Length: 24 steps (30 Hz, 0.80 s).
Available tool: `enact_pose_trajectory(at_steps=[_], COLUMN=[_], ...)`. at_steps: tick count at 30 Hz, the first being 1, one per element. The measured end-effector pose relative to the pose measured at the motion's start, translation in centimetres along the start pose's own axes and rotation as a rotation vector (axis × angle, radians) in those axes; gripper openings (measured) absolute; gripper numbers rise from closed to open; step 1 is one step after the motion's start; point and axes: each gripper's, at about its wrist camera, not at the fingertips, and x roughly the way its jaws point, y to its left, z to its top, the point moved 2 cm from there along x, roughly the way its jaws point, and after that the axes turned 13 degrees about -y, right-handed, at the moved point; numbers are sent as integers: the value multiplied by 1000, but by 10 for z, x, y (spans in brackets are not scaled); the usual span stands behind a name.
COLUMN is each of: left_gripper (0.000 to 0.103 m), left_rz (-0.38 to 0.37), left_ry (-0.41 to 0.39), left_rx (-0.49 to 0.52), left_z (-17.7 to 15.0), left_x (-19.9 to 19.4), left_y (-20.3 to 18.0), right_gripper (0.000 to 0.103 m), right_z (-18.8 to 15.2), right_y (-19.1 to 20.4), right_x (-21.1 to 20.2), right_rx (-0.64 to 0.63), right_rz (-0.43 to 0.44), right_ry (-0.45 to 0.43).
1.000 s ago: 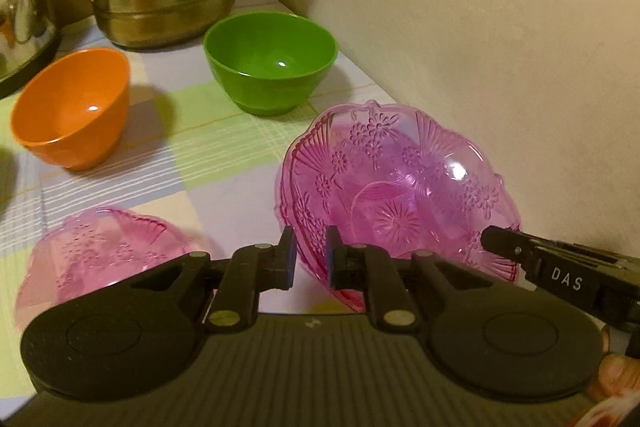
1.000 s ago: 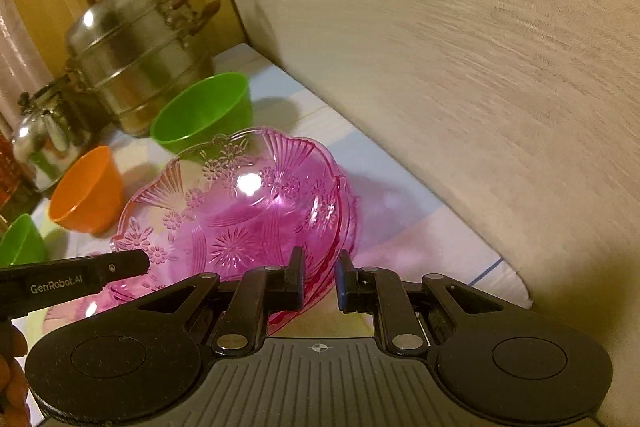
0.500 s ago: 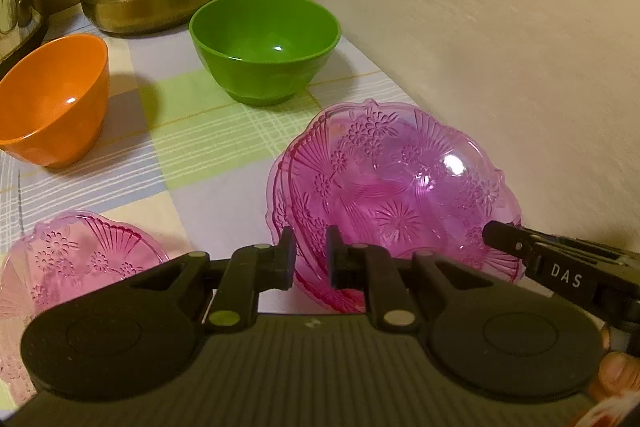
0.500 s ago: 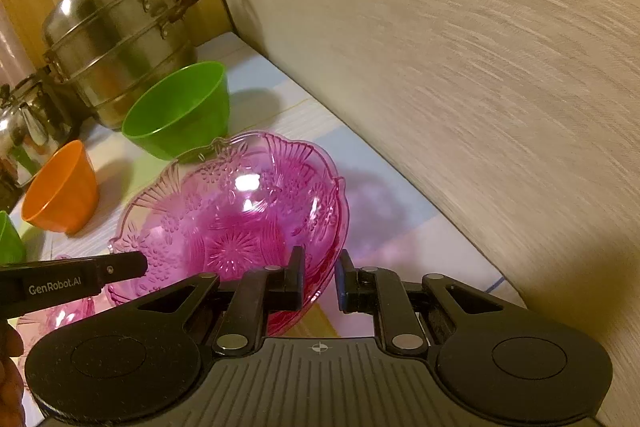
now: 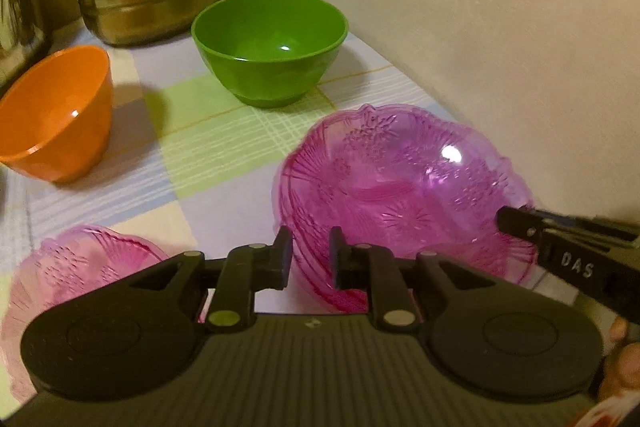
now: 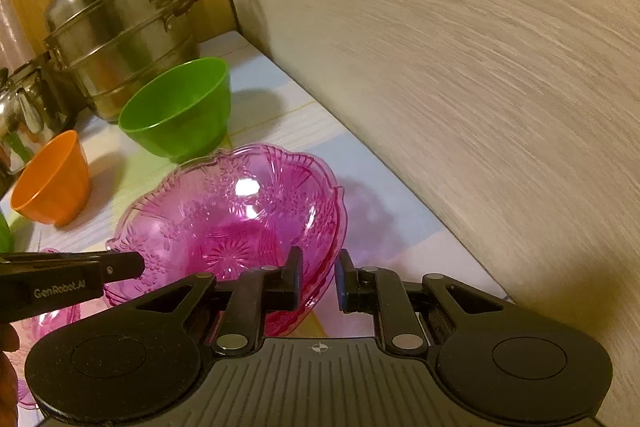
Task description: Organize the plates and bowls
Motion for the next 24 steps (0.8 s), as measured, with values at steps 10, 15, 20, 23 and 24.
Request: enact_pose_trajectory(at_steps=[10, 15, 20, 23, 24], left_gripper=[26, 26, 26, 26, 26], left_rz=[25, 21, 23, 26, 28], left_ry=[-54, -77, -91, -100, -101], left_rx=[-50, -91, -142, -164, -170], left_z=[1, 1, -6, -13, -15], left_x=[-15, -36, -65, -85, -91], left_y=[15, 20, 23, 23, 24], right_gripper=[43, 43, 43, 43, 43], right_z=[-1, 0, -1, -5, -6], right_y=[-2, -2, 5, 11, 14], right_x=[-4, -16, -36, -52, -57], right_rx=[17, 33, 37, 33, 30], right_rz=[2, -6, 0, 9, 14], right_ry=[-25, -32, -31, -29, -28])
